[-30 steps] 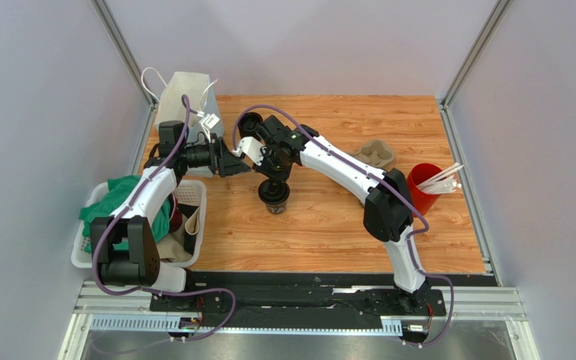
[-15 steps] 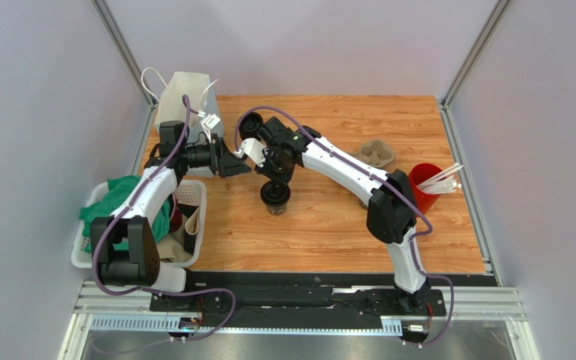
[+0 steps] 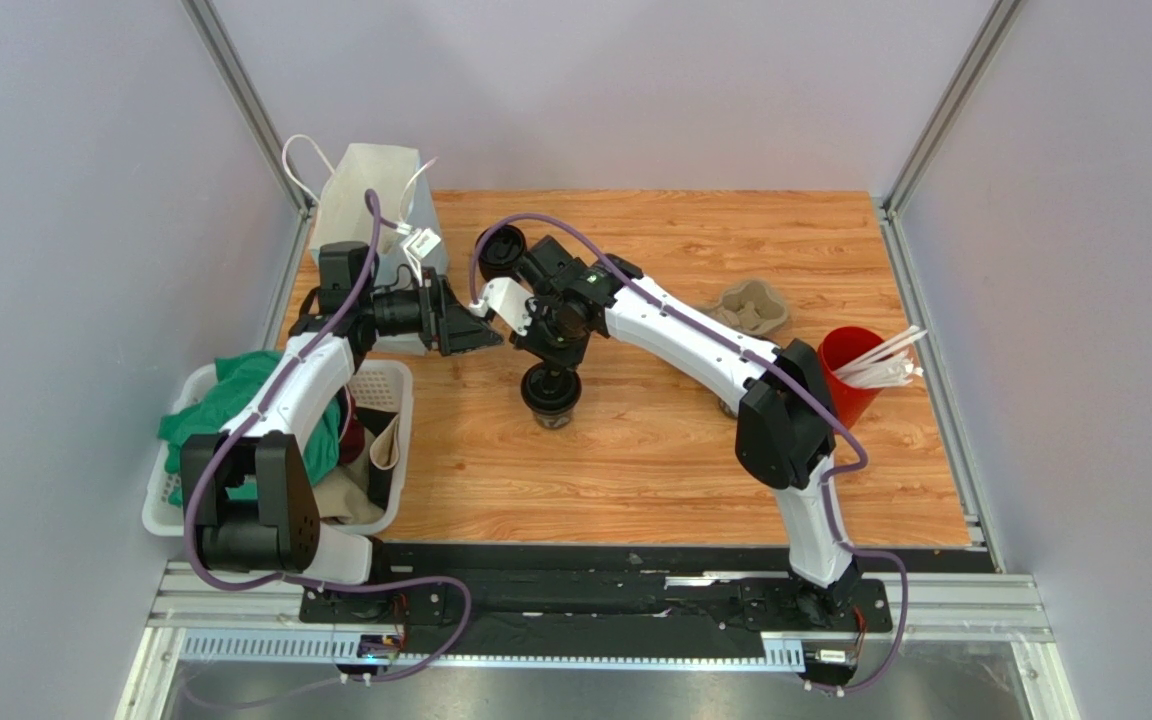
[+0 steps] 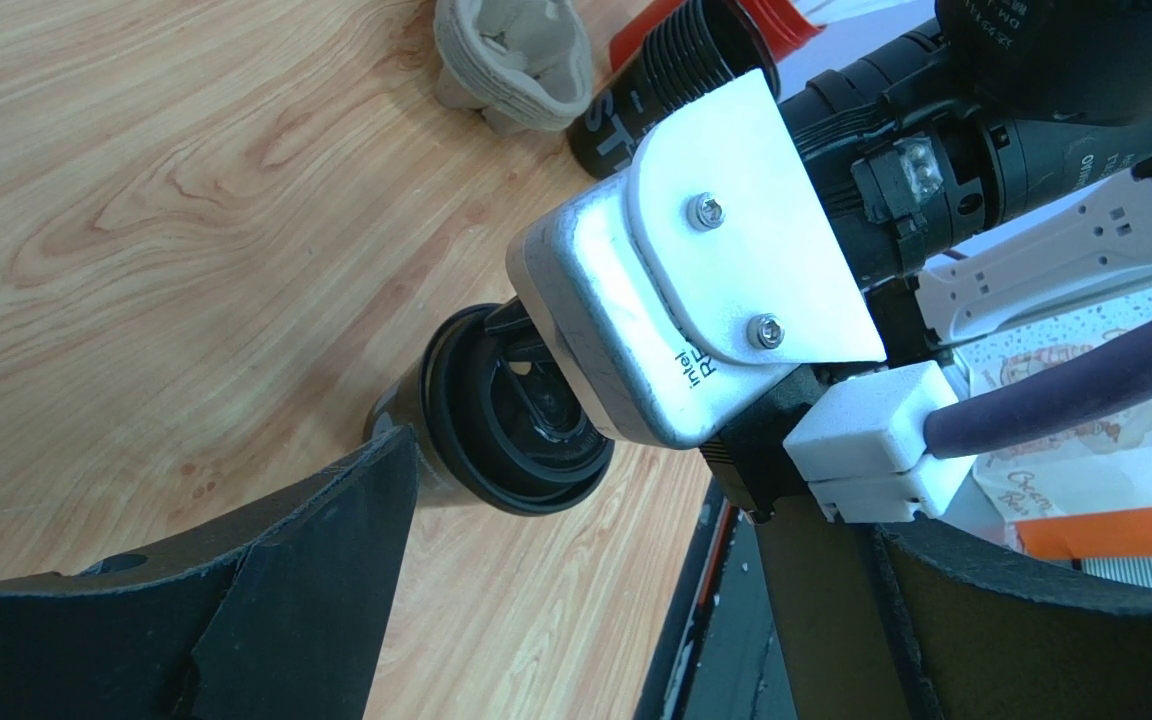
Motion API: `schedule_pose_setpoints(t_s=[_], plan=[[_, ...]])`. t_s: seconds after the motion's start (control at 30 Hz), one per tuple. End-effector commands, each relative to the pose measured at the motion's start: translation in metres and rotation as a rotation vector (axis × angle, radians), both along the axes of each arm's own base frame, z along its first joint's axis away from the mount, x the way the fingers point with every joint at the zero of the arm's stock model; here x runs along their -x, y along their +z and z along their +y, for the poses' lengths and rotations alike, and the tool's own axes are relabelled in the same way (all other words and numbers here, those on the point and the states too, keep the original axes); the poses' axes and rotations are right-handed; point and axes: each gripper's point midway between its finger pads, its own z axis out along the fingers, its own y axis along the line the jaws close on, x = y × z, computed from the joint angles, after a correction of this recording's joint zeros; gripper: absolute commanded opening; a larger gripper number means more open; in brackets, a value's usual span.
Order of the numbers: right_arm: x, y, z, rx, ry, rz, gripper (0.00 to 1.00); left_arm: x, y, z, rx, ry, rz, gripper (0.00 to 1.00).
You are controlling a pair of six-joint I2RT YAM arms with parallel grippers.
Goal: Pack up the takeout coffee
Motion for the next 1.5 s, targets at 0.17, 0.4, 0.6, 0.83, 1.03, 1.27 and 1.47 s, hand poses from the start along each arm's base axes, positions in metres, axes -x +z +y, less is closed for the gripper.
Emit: schedule_pose_setpoints(t_s=[0.17, 0.4, 0.6, 0.83, 1.03, 1.27, 1.47], plan=[[0.008, 0.012, 0.007, -0.023, 0.029, -0.036, 0.12, 0.0, 0.017, -0.001, 0.015, -0.014, -0.071, 0.89], [0.009, 0.023, 0.006, -0.034, 0.036, -0.054, 0.22, 0.001, 0.016, -0.002, 0.017, -0.018, -0.07, 0.89], [0.012, 0.031, 0.004, -0.041, 0.038, -0.055, 0.25, 0.001, 0.017, -0.002, 0.019, -0.02, -0.07, 0.89], [0.012, 0.061, 0.001, -0.084, 0.032, -0.108, 0.37, 0.002, 0.017, -0.002, 0.021, -0.024, -0.067, 0.89], [0.009, 0.082, -0.006, -0.105, 0.009, -0.15, 0.44, 0.001, 0.012, -0.002, 0.015, -0.026, -0.053, 0.89], [0.0, 0.103, -0.023, -0.171, -0.067, -0.165, 0.48, 0.0, -0.011, -0.013, -0.054, -0.047, -0.005, 0.89], [-0.003, 0.109, -0.056, -0.262, -0.154, -0.129, 0.55, -0.002, -0.038, -0.032, -0.152, -0.071, 0.024, 0.9]])
